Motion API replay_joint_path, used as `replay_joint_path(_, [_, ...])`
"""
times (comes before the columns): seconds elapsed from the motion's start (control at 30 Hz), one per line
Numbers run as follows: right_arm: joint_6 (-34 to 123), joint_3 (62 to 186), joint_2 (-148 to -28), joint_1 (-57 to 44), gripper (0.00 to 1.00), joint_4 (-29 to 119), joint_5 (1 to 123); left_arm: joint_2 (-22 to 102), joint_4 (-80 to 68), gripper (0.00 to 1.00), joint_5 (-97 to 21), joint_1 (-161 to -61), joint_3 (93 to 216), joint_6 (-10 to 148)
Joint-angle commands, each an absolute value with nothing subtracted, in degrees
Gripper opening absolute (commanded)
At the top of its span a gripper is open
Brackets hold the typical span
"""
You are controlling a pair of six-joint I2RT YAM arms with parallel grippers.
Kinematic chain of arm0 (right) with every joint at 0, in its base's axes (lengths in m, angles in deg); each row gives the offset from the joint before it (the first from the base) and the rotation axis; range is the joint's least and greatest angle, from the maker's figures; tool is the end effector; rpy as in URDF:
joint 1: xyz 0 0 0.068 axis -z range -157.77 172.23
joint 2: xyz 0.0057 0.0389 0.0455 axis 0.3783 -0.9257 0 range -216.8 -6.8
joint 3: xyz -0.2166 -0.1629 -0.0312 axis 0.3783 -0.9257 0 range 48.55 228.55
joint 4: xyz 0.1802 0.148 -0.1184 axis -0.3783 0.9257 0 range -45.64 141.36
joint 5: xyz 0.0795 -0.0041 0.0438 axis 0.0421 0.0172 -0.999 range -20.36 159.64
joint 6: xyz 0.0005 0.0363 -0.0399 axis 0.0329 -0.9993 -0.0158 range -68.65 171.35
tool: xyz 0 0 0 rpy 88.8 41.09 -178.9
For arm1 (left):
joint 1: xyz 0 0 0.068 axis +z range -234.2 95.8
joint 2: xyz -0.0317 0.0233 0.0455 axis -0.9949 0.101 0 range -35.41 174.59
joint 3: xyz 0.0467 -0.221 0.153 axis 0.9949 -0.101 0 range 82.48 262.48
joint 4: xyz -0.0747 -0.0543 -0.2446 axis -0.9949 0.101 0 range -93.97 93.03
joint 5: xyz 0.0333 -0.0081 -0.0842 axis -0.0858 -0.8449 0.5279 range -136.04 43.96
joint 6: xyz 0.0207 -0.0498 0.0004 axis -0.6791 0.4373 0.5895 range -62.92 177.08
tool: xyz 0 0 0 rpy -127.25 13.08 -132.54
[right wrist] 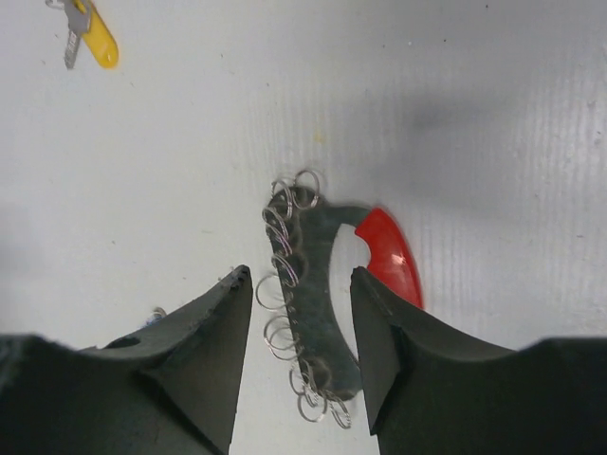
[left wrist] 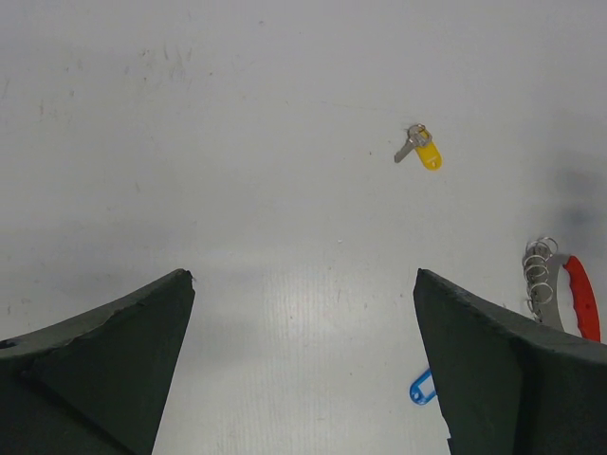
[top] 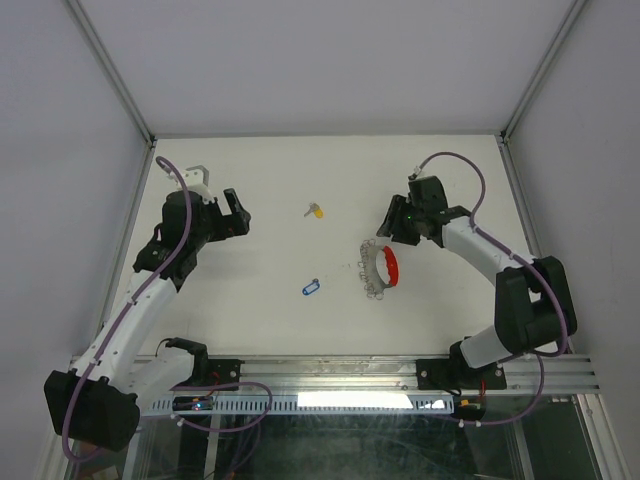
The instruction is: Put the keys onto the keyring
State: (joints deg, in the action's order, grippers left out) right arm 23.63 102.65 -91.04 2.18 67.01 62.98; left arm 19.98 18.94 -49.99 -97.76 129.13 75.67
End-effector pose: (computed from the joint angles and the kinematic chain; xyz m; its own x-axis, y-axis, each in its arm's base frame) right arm 0.2820 0.1073 0.2179 -0.8514 0.1811 -0.4923 -0.0117 0.9317 0.3630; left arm 0.2091 -0.0479 0.2954 -0.5399 -0.1969 -0.8184 0.0049 0.9715 -0.2370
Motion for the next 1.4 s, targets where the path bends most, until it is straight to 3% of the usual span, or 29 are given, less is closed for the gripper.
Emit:
replay_joint_path(0.0, [14.9, 104.8, -93.8, 4.0, 0.48, 59.4, 56.3, 18.1, 17.3, 0.99, -48.9, -98.0, 129.2, 74.0])
replay_joint_path(0.47, [6.6, 103.3, -99.1, 4.0, 0.35, 53.2, 64.0, 17.6, 17.3, 0.98, -48.9, -98.0, 129.1, 74.0])
replay_joint_path(1.37, [5.4, 102.2, -105.7, 4.0, 0.29, 50.5, 61.2, 18.4, 17.3, 0.98, -48.7, -98.0, 129.3, 74.1])
